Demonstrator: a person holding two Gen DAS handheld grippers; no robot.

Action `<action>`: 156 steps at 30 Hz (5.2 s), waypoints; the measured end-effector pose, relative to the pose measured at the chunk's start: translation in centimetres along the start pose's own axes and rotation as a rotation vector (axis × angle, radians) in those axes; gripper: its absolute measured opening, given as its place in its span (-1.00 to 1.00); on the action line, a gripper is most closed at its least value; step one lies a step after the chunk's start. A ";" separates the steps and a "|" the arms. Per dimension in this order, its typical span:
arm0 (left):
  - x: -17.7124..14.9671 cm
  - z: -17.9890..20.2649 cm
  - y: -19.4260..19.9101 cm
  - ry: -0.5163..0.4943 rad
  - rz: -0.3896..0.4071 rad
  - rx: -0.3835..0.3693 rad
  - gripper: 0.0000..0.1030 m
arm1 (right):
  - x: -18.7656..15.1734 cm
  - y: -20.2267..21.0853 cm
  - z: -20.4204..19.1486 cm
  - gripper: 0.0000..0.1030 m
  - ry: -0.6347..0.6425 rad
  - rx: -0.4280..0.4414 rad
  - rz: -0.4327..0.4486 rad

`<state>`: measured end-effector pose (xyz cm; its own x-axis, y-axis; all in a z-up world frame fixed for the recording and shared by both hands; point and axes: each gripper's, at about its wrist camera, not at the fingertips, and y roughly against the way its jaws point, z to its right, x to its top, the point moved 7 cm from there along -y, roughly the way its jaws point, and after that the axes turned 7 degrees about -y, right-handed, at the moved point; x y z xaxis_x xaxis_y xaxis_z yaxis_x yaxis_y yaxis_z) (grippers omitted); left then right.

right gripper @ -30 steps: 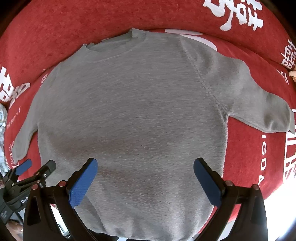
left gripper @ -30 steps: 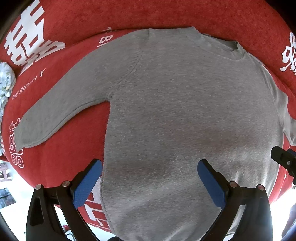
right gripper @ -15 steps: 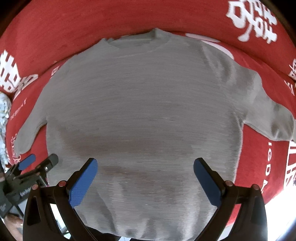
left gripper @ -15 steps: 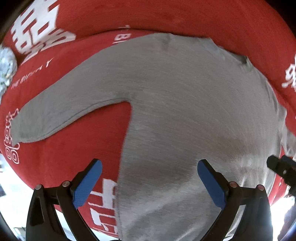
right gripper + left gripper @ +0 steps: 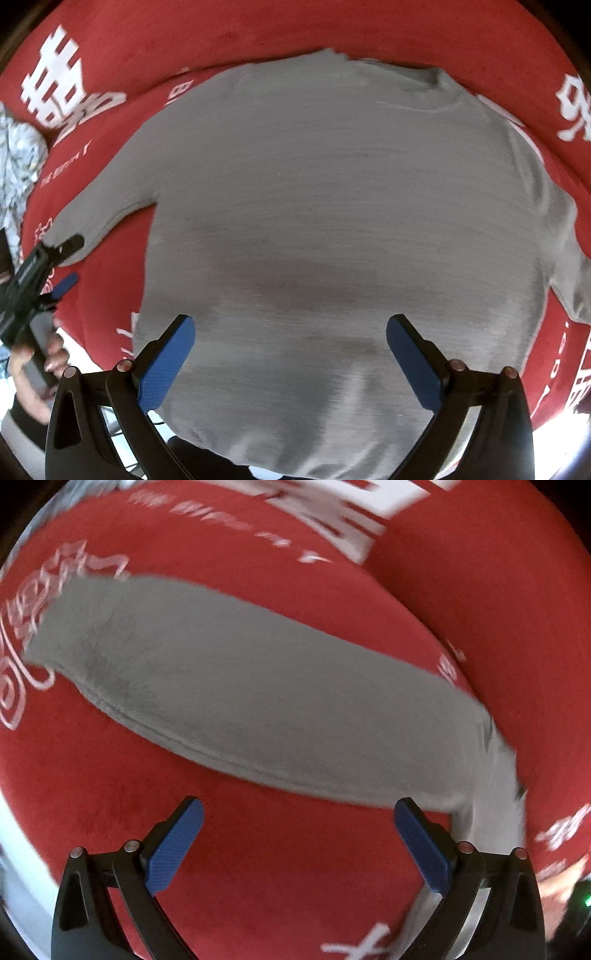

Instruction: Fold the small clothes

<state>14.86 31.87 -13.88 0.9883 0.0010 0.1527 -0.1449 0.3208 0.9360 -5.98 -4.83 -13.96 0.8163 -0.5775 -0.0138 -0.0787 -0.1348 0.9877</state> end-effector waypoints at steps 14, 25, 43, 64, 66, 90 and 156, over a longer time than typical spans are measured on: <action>5.3 -3.4 -1.1 0.144 0.132 -0.067 0.23 | -1.2 -1.0 -5.4 1.00 0.074 0.027 -0.030; 5.9 -0.3 2.2 -0.010 0.203 -0.141 -0.86 | -2.3 -0.5 -3.7 1.00 0.026 0.082 -0.045; -3.7 35.1 2.3 -0.765 0.088 -0.444 -0.86 | -3.4 4.4 10.3 1.00 -0.268 0.134 0.112; -7.2 26.6 0.8 -0.805 0.085 0.114 0.59 | 2.1 4.4 10.1 1.00 -0.119 0.043 0.231; -6.6 24.6 0.4 -0.769 0.061 0.163 0.59 | 4.5 4.5 6.5 1.00 0.021 -0.001 0.280; -8.1 22.5 -1.7 -0.678 -0.052 0.198 0.82 | 5.4 0.8 21.5 0.10 -0.848 0.479 0.331; -3.5 30.5 -0.8 -0.721 -0.127 0.009 -0.82 | 8.7 0.2 18.7 -0.69 -0.645 0.290 0.224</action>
<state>10.03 2.74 -5.47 0.7206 -0.6605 0.2110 -0.0353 0.2690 0.9625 -9.65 -24.96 -16.79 0.2720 -0.9623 0.0063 -0.4248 -0.1141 0.8981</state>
